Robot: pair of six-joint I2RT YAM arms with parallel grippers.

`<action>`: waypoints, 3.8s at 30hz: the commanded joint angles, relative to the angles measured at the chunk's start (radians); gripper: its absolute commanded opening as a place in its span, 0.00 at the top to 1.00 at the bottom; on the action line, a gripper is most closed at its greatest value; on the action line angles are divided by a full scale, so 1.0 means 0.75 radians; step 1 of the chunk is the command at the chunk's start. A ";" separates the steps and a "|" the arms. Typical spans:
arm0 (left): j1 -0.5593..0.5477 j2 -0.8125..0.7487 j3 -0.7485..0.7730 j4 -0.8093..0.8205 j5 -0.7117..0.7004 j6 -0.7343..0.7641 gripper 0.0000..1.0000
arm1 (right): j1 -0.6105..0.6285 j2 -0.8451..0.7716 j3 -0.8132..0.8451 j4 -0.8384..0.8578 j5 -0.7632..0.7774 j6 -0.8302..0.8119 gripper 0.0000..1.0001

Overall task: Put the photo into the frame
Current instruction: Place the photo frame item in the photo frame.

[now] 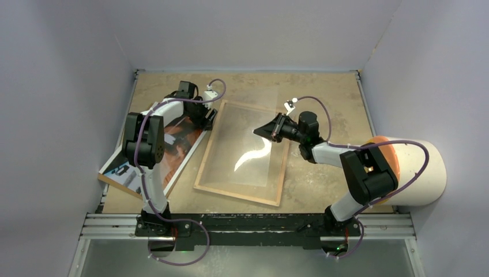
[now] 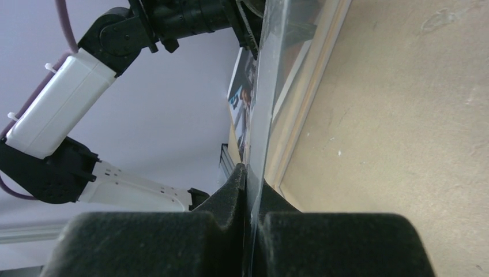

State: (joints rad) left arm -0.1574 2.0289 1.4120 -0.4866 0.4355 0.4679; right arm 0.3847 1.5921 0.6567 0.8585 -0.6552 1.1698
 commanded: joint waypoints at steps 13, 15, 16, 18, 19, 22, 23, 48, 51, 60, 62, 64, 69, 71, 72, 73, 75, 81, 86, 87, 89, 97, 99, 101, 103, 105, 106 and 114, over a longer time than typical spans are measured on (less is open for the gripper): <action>-0.001 0.024 -0.045 -0.200 0.029 -0.016 0.35 | -0.083 0.013 -0.025 -0.097 -0.090 -0.120 1.00; -0.001 0.020 -0.048 -0.200 0.027 -0.016 0.35 | -0.084 0.023 -0.043 -0.079 -0.093 -0.107 1.00; -0.001 0.017 -0.051 -0.201 0.025 -0.017 0.35 | -0.084 0.028 -0.051 -0.074 -0.094 -0.103 1.00; -0.001 0.015 -0.052 -0.203 0.025 -0.016 0.35 | -0.084 0.031 -0.062 -0.073 -0.088 -0.101 1.00; -0.001 0.015 -0.052 -0.204 0.026 -0.016 0.35 | -0.085 0.033 -0.066 -0.077 -0.086 -0.101 1.00; -0.001 0.013 -0.054 -0.204 0.029 -0.015 0.36 | -0.083 0.042 -0.078 -0.073 -0.086 -0.095 1.00; -0.001 0.013 -0.056 -0.204 0.029 -0.014 0.36 | -0.083 0.046 -0.081 -0.066 -0.086 -0.091 1.00; -0.001 0.011 -0.075 -0.188 0.035 -0.015 0.37 | -0.096 -0.009 -0.076 -0.233 -0.009 -0.183 1.00; -0.001 0.013 -0.077 -0.186 0.037 -0.017 0.38 | -0.095 0.009 -0.077 -0.227 -0.012 -0.181 1.00; -0.001 0.017 -0.078 -0.186 0.036 -0.016 0.39 | -0.097 0.019 -0.088 -0.256 0.005 -0.185 1.00; -0.001 0.018 -0.081 -0.184 0.035 -0.016 0.39 | -0.098 0.029 -0.091 -0.257 0.007 -0.180 1.00; -0.001 0.015 -0.083 -0.184 0.036 -0.017 0.39 | -0.098 0.043 -0.094 -0.243 0.008 -0.169 1.00; -0.001 0.015 -0.091 -0.180 0.035 -0.016 0.39 | -0.098 0.061 -0.088 -0.249 0.021 -0.158 1.00; -0.001 0.015 -0.095 -0.178 0.035 -0.014 0.39 | -0.098 0.062 -0.088 -0.268 0.028 -0.164 1.00; -0.001 0.017 -0.095 -0.178 0.037 -0.015 0.39 | -0.098 0.060 -0.089 -0.278 0.029 -0.165 1.00; -0.001 0.017 -0.095 -0.176 0.036 -0.014 0.39 | -0.098 0.060 -0.091 -0.280 0.030 -0.166 1.00; -0.002 0.017 -0.095 -0.176 0.037 -0.016 0.39 | -0.098 0.054 -0.096 -0.294 0.036 -0.168 1.00; -0.001 0.013 -0.095 -0.175 0.039 -0.016 0.40 | -0.098 0.046 -0.084 -0.321 0.050 -0.185 1.00; -0.001 0.013 -0.104 -0.172 0.038 -0.017 0.40 | -0.098 0.045 -0.084 -0.335 0.061 -0.191 1.00; -0.001 0.013 -0.103 -0.171 0.037 -0.017 0.40 | -0.098 0.043 -0.085 -0.339 0.063 -0.191 1.00; -0.002 0.013 -0.103 -0.169 0.038 -0.016 0.40 | -0.098 0.040 -0.083 -0.346 0.067 -0.192 1.00; -0.001 0.019 -0.105 -0.167 0.036 -0.015 0.40 | -0.098 0.048 -0.083 -0.256 0.075 -0.192 1.00; -0.001 0.020 -0.107 -0.167 0.036 -0.014 0.40 | -0.098 0.040 -0.095 -0.206 0.074 -0.189 1.00; -0.001 0.019 -0.107 -0.167 0.035 -0.011 0.40 | -0.096 0.030 -0.096 -0.184 0.069 -0.193 1.00; -0.001 0.019 -0.107 -0.167 0.036 -0.010 0.40 | -0.094 0.025 -0.088 -0.189 0.073 -0.200 1.00; -0.001 0.019 -0.105 -0.167 0.039 -0.015 0.40 | -0.094 0.025 -0.082 -0.202 0.080 -0.214 1.00; -0.002 0.019 -0.105 -0.167 0.041 -0.016 0.40 | -0.094 0.025 -0.079 -0.215 0.086 -0.223 1.00; -0.001 0.020 -0.102 -0.174 0.045 -0.017 0.41 | -0.094 0.038 -0.032 -0.340 0.148 -0.351 1.00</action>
State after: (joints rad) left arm -0.1570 2.0171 1.3872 -0.4644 0.4347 0.4751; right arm 0.3088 1.6352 0.5850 0.6262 -0.6006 0.9833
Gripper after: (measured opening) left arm 0.598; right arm 0.004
